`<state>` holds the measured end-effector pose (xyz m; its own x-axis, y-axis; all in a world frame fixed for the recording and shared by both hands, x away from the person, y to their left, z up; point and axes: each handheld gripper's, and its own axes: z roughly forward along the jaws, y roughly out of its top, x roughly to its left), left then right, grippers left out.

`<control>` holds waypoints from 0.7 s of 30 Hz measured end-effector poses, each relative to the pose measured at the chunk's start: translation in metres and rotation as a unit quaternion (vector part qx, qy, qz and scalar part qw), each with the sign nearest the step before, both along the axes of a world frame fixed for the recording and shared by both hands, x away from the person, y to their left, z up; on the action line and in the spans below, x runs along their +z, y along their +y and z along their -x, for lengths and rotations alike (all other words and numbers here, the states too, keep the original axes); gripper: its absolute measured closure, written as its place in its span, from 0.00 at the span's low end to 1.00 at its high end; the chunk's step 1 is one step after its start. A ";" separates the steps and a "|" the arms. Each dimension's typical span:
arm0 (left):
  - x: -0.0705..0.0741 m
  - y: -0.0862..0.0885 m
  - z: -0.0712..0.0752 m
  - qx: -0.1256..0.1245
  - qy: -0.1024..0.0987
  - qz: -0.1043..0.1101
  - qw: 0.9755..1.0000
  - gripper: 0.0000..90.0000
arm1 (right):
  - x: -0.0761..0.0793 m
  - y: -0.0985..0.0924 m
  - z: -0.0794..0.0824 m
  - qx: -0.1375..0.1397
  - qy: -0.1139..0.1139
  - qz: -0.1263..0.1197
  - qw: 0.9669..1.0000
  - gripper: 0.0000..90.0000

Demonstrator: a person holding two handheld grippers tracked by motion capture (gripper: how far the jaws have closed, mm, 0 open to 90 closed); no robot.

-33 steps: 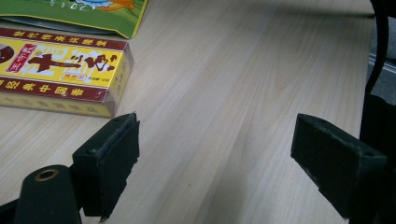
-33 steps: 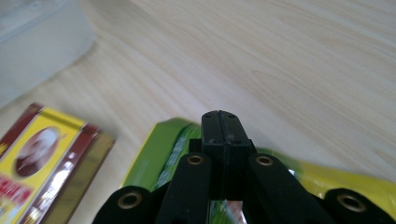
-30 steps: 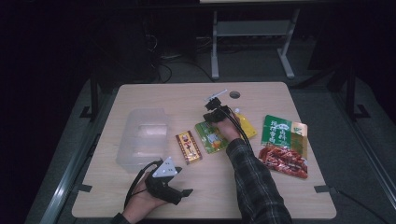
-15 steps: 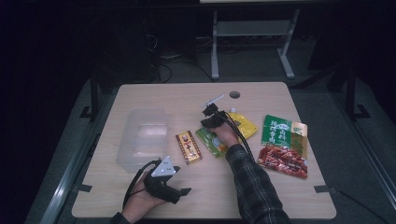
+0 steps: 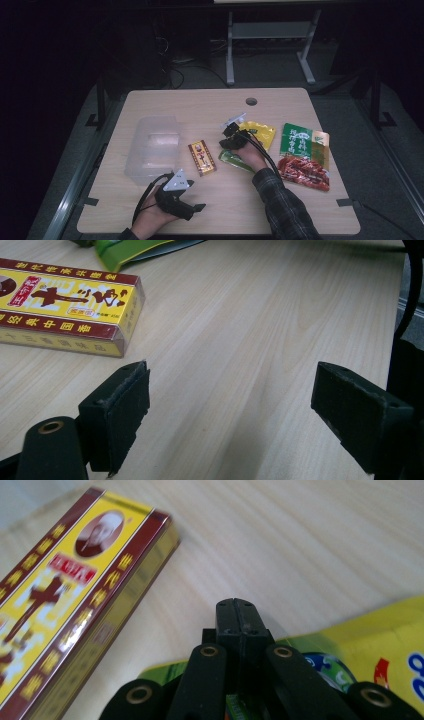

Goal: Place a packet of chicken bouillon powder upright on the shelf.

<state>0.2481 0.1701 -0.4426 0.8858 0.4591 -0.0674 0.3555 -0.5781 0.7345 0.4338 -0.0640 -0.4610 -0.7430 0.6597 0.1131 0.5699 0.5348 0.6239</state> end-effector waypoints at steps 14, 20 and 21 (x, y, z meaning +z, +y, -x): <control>0.000 0.000 0.000 -0.001 0.007 0.007 1.000 0.17 | 0.019 -0.065 -0.059 -0.137 -0.027 0.020 0.990 1.00; 0.000 0.003 -0.002 0.001 0.014 0.013 1.000 0.17 | 0.016 -0.076 -0.082 -0.176 -0.025 0.034 0.983 1.00; 0.000 0.003 -0.002 0.001 0.016 0.015 1.000 0.17 | 0.015 -0.076 -0.083 -0.174 -0.022 0.032 0.984 1.00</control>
<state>0.2502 0.1732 -0.4421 0.8819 0.4586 -0.1089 0.3800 -0.5551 0.7399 0.5170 -0.1399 -0.4458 -0.4734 0.8801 0.0358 0.6983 0.3502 0.6243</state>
